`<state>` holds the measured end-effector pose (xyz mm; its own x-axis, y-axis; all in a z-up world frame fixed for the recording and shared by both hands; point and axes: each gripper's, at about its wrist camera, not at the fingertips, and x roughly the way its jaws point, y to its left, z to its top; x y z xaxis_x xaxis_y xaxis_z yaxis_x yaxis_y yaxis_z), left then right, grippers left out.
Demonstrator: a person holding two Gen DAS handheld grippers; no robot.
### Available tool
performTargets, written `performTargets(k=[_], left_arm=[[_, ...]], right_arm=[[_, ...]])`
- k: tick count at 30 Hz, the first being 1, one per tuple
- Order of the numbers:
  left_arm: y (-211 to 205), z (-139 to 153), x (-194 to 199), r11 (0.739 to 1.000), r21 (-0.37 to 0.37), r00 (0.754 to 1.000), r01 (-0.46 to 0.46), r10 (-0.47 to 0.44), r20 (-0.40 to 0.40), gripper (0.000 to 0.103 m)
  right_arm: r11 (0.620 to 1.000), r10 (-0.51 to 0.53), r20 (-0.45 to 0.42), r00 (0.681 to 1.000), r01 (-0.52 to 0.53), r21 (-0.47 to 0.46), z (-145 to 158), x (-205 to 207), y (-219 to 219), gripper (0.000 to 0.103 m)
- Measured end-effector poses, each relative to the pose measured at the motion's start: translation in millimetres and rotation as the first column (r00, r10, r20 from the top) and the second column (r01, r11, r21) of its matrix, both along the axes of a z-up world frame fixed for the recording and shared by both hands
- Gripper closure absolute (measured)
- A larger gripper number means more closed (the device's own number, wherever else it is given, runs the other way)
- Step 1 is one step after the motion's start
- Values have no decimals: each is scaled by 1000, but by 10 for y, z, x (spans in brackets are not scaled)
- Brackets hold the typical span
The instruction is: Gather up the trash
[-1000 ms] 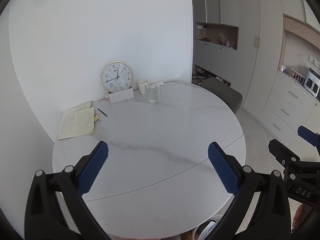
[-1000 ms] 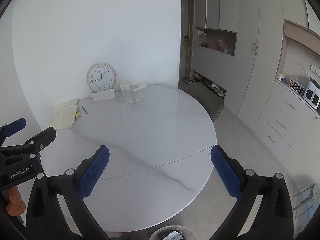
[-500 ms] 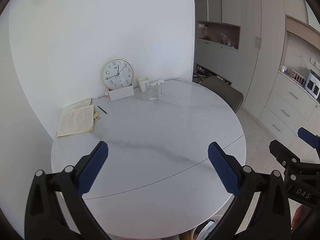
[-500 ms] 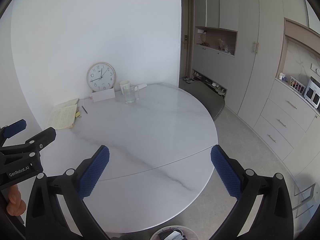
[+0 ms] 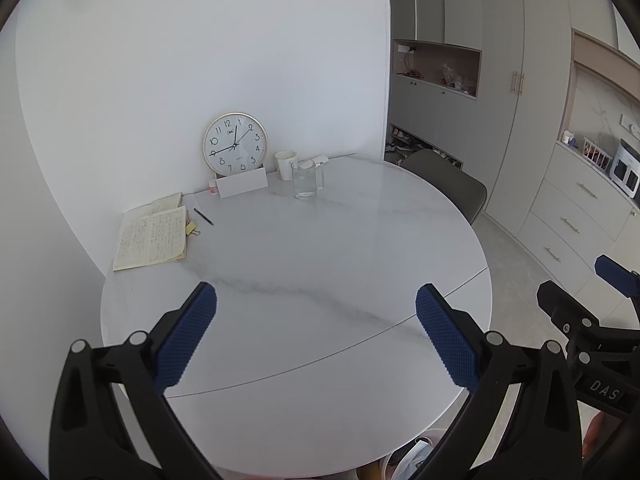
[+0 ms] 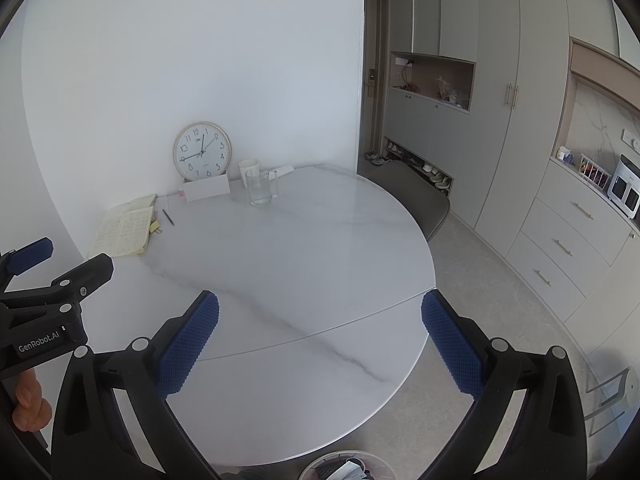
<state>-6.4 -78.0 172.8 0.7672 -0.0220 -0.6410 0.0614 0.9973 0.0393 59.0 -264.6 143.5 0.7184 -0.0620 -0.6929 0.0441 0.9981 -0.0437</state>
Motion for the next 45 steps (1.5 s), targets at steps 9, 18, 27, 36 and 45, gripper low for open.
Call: performTargets(k=[9,18,27,36,45], left_arm=[[40,-44,30,1000,0,1000,-14,14,-14,7],[69,-44,46,1000,-2,1000,-19,19,-17,7],[67,-41,50,1000,-3,1000,-19,19,-18,7],[82,-35,48,1000,3,1000,-30,30,-11,7],[116,-67,51,1000,1,1000,-29,29,-12,7]], right_arm=[[1000,7,-12,1000,-7,-13,-44,4,11,2],[1000,13,-19,1000,-13,-18,-51,17,7,2],[1000,17,-22,1000,-17,-20,-50,30,9,2],[1000,20,-26,999,-20,-21,-56,24,-1,2],[1000,21,-28,999,-21,-21,-58,13,-3,2]])
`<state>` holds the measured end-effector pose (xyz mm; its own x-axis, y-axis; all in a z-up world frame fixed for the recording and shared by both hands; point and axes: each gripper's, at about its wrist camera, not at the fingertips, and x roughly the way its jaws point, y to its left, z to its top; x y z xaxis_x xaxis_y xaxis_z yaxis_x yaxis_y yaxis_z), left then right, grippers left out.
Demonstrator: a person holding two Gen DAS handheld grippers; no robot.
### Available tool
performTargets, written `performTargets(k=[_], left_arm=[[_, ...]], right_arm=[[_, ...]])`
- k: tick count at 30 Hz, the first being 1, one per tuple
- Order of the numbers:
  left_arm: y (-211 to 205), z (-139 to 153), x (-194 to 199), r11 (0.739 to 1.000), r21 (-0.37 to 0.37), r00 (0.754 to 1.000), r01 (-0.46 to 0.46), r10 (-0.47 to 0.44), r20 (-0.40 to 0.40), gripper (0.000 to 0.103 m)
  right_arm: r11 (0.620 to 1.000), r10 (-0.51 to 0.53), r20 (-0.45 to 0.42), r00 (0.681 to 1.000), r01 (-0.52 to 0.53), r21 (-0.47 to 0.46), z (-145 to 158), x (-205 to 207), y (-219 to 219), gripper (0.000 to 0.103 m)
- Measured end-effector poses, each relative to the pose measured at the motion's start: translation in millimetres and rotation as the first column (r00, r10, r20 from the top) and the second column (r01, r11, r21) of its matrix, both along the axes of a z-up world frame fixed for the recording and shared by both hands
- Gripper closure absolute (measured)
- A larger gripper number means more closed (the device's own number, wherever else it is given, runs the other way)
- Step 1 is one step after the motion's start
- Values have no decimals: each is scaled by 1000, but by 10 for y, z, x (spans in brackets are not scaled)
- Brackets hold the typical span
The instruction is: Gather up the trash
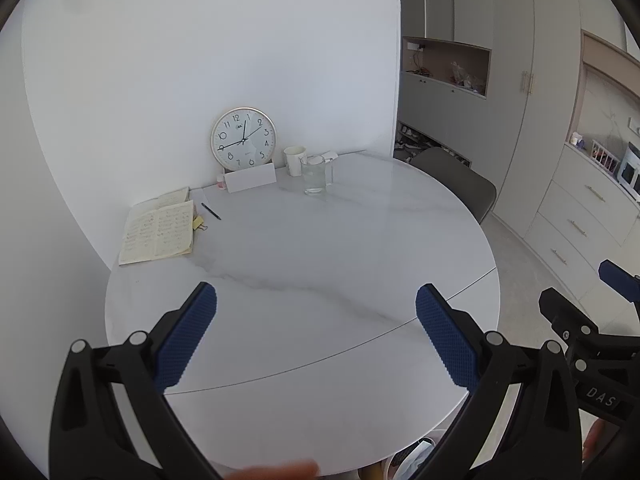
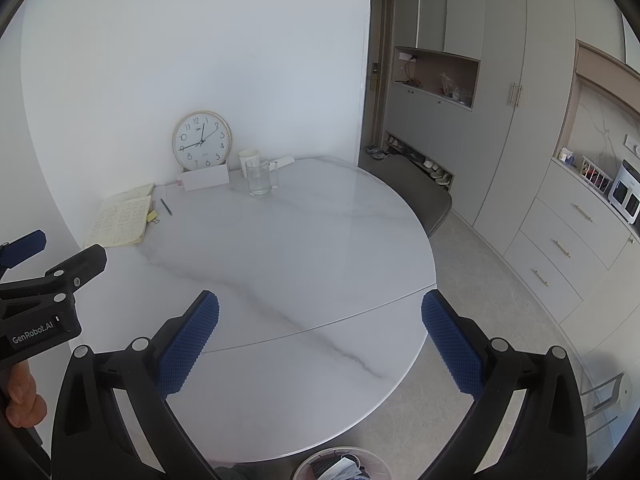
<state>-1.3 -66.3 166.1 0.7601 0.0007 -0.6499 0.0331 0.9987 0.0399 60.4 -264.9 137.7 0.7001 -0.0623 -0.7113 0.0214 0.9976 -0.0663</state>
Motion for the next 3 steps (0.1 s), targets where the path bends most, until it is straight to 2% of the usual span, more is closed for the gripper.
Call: performTargets(k=[3], left_arm=[[14,1,1,1000,-1,1000,-7,7,-2,7]], right_arm=[[1000,2,-3,1000,-2,-2,-16,-3,1,2]])
